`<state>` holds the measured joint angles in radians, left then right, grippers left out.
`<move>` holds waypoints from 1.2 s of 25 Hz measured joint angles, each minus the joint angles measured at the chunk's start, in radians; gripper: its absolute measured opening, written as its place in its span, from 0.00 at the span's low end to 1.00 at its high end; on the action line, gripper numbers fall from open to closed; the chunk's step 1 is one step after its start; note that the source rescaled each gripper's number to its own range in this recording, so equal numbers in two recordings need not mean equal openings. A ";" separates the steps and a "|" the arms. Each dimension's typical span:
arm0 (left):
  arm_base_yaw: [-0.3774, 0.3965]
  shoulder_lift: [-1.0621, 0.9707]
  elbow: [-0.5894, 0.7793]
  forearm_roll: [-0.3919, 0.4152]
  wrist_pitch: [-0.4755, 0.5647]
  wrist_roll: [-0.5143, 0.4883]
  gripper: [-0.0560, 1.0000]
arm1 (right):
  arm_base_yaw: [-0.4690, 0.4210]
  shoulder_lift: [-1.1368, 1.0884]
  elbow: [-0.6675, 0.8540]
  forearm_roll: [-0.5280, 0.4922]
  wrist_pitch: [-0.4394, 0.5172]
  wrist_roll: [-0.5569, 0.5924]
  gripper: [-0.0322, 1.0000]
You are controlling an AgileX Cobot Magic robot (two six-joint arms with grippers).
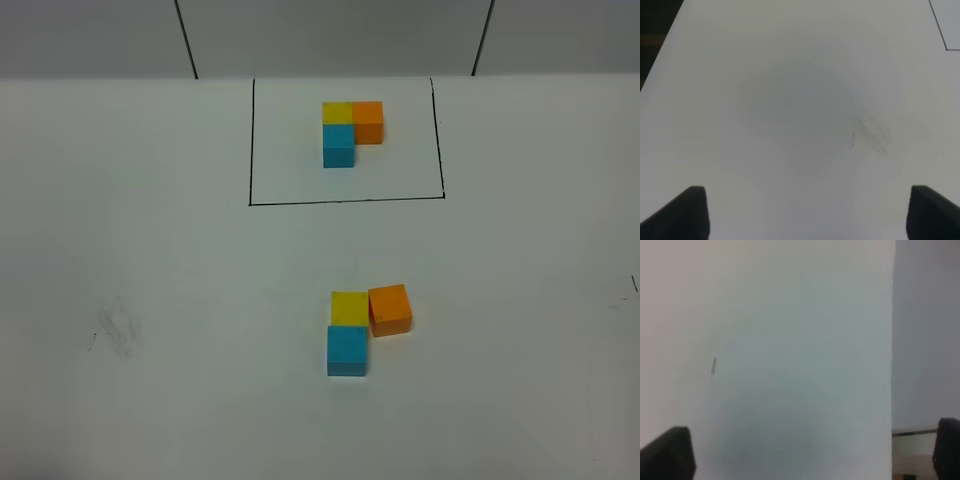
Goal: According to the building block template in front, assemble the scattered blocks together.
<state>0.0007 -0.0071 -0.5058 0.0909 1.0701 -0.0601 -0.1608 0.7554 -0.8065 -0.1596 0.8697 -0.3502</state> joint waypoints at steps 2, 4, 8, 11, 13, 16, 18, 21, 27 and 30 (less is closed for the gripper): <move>0.000 0.000 0.000 0.000 0.000 0.000 0.71 | 0.025 -0.109 0.007 0.011 0.083 0.045 0.94; 0.000 0.000 0.000 0.000 0.000 0.000 0.71 | 0.046 -0.197 0.027 0.012 0.152 0.084 0.93; 0.000 0.000 0.000 0.000 0.000 0.000 0.71 | 0.070 -0.392 0.123 0.008 0.177 0.148 0.91; 0.000 0.000 0.000 0.000 0.000 0.000 0.71 | 0.074 -0.525 0.208 0.009 0.195 0.181 0.91; 0.000 0.000 0.000 0.000 0.000 0.000 0.71 | 0.074 -0.602 0.253 0.018 0.222 0.207 0.90; 0.000 0.000 0.000 0.000 0.000 0.000 0.71 | 0.074 -0.677 0.277 0.028 0.265 0.230 0.89; 0.000 0.000 0.000 0.000 0.000 0.000 0.71 | 0.074 -0.708 0.277 0.026 0.266 0.246 0.87; 0.000 0.000 0.000 0.000 0.000 0.000 0.71 | 0.074 -0.735 0.277 0.023 0.266 0.257 0.83; 0.000 0.000 0.000 0.000 0.000 0.000 0.71 | 0.074 -0.761 0.277 0.025 0.279 0.259 0.67; 0.000 0.000 0.000 0.000 0.000 0.000 0.71 | 0.074 -0.763 0.277 0.016 0.283 0.259 0.59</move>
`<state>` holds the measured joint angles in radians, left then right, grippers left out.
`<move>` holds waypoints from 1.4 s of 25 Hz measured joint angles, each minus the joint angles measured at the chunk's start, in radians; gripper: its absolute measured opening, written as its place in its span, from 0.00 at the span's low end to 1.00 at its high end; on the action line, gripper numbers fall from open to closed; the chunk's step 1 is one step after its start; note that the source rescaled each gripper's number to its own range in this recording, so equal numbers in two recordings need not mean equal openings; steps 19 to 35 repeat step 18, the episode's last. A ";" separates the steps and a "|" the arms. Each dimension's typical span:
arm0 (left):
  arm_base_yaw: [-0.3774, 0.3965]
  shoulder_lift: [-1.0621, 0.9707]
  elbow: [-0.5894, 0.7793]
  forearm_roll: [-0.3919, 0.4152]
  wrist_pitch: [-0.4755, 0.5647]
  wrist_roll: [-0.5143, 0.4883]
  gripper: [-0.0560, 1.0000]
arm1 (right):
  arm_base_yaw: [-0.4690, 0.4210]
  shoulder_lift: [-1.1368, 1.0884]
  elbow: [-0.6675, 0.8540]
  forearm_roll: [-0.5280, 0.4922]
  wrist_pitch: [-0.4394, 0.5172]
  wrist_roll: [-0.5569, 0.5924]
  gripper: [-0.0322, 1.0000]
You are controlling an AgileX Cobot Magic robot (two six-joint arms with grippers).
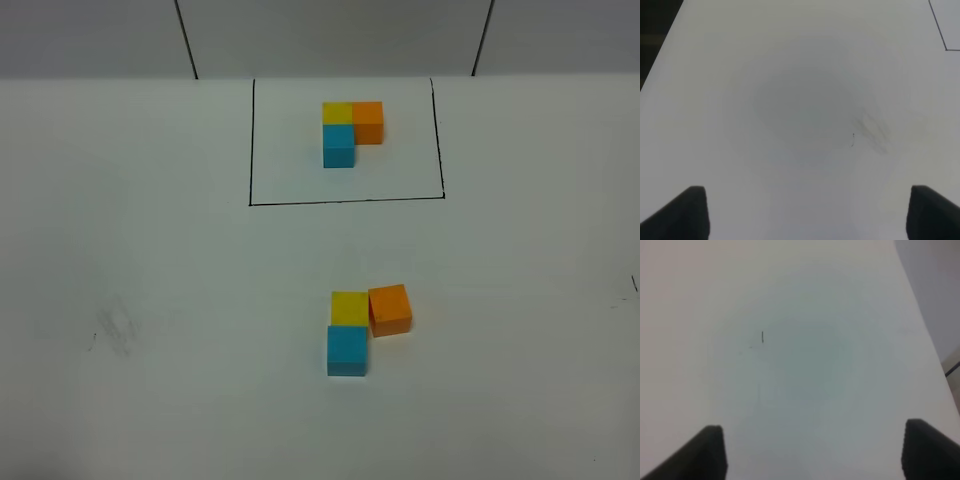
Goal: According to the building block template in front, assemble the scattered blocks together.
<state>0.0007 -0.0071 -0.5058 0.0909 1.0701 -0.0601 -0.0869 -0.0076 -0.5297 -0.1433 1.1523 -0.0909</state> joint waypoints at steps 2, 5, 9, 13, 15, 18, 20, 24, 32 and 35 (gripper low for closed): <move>0.000 0.000 0.000 0.000 0.000 0.000 0.71 | 0.000 0.000 0.000 -0.024 0.014 0.000 0.53; 0.000 0.000 0.000 0.000 0.000 0.000 0.71 | 0.004 0.000 0.000 -0.066 0.056 0.000 0.44; 0.000 0.000 0.000 0.000 0.000 0.000 0.71 | 0.047 0.000 0.000 -0.084 0.069 0.000 0.33; 0.000 0.000 0.000 0.000 0.000 0.000 0.71 | 0.100 0.000 0.000 -0.090 0.071 0.000 0.22; 0.000 0.000 0.000 0.000 0.000 0.000 0.71 | 0.130 0.000 0.000 -0.089 0.071 0.000 0.16; 0.000 0.000 0.000 0.000 0.000 0.000 0.71 | 0.158 0.000 0.000 -0.090 0.072 0.002 0.08; 0.000 0.000 0.000 0.000 0.000 0.000 0.71 | 0.158 0.000 0.000 -0.090 0.072 0.002 0.08; 0.000 0.000 0.000 0.000 0.000 0.000 0.71 | 0.158 0.000 0.000 -0.090 0.072 0.002 0.08; 0.000 0.000 0.000 0.000 0.000 0.000 0.71 | 0.158 0.000 0.000 -0.090 0.072 0.002 0.08; 0.000 0.000 0.000 0.000 0.000 0.000 0.71 | 0.158 0.000 0.000 -0.090 0.072 0.002 0.08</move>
